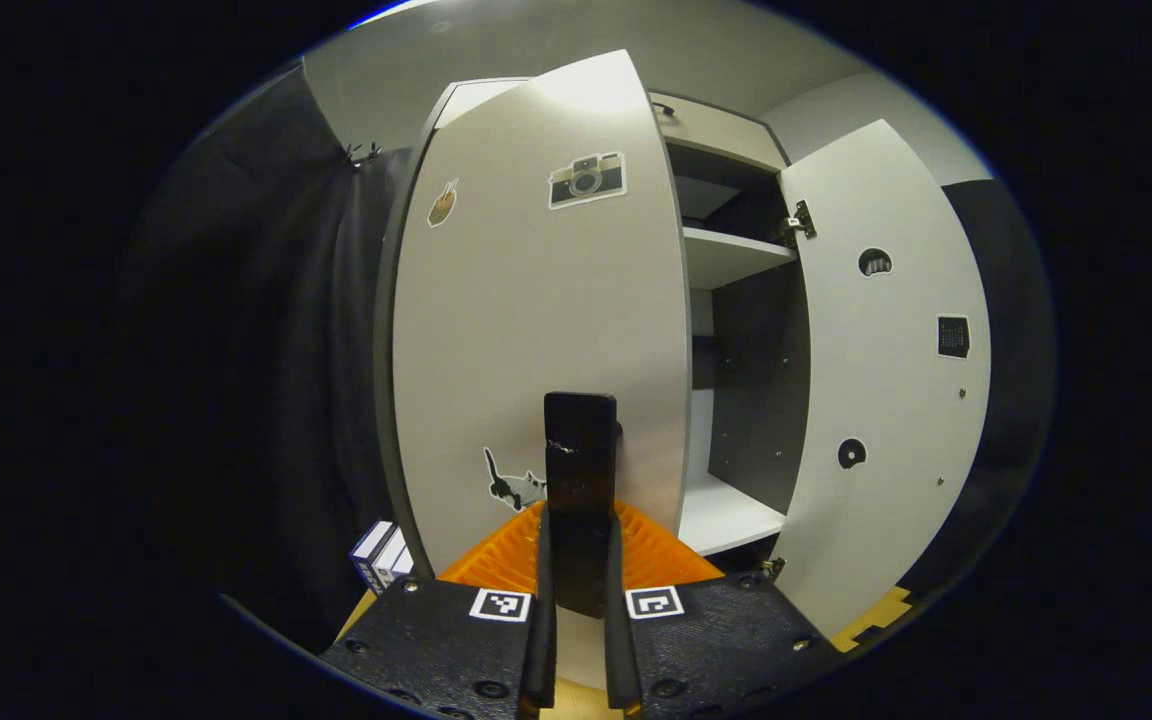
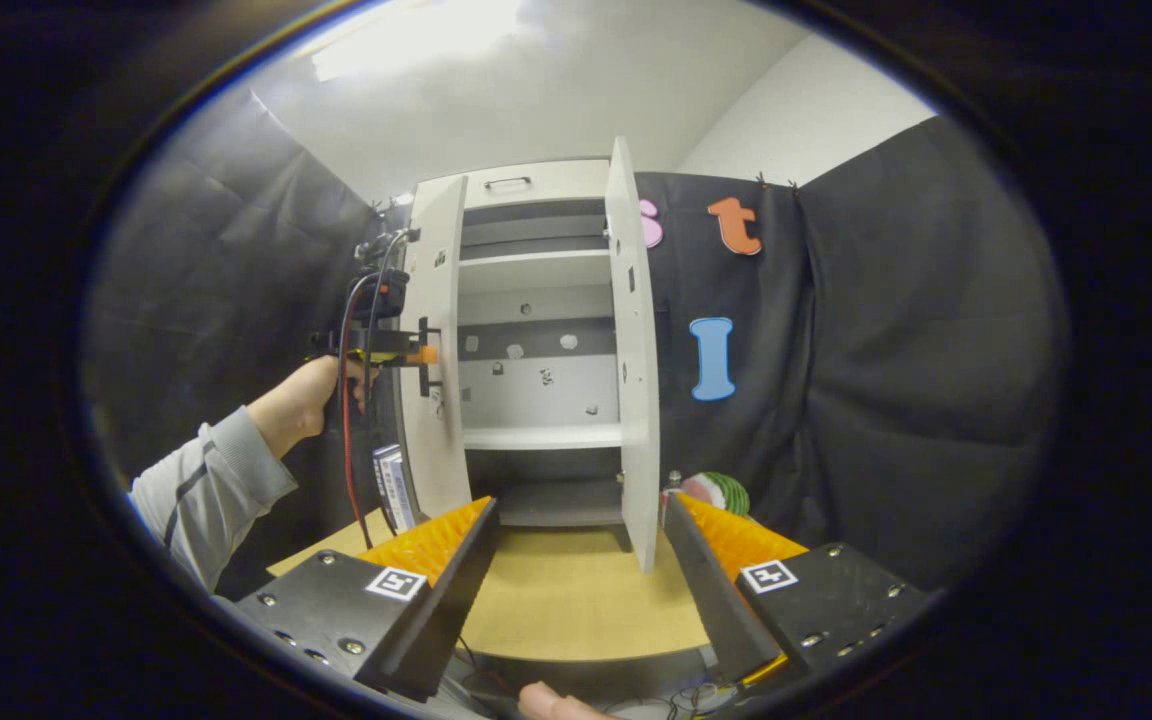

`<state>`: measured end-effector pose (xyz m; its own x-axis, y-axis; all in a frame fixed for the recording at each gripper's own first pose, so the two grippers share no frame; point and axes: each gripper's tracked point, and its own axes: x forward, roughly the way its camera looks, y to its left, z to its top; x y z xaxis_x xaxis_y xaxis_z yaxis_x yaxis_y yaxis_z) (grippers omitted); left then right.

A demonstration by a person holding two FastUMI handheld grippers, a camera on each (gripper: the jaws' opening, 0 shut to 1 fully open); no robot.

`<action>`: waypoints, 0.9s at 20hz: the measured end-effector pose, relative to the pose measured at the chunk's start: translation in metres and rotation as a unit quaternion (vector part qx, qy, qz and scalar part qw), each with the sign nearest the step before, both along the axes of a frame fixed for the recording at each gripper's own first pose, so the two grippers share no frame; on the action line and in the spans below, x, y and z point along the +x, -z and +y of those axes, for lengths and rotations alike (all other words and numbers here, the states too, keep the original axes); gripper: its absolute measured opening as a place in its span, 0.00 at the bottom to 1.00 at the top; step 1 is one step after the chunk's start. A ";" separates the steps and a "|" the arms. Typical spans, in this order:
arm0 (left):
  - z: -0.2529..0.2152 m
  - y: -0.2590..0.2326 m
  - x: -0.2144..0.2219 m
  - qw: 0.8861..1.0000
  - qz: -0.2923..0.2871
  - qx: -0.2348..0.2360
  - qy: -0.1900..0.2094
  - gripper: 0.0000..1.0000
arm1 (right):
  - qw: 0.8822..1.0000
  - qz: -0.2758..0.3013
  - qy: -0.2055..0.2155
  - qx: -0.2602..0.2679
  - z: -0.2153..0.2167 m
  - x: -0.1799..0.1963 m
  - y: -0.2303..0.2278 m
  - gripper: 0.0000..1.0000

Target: Open the right door of the double-door shoe cabinet with the right hand, and open the left door with the left hand.

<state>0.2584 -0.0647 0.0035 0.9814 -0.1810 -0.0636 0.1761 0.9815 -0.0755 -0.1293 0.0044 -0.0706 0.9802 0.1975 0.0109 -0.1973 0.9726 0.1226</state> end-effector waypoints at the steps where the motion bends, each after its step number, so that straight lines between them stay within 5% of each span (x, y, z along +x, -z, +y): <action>1: 0.003 0.000 -0.003 1.000 0.004 0.000 -0.001 0.20 | 1.000 -0.002 0.000 0.000 0.002 -0.009 0.000 0.94; 18: 0.110 0.002 -0.043 0.997 0.010 0.024 -0.066 0.08 | 1.000 -0.017 -0.022 -0.001 0.031 -0.049 -0.009 0.94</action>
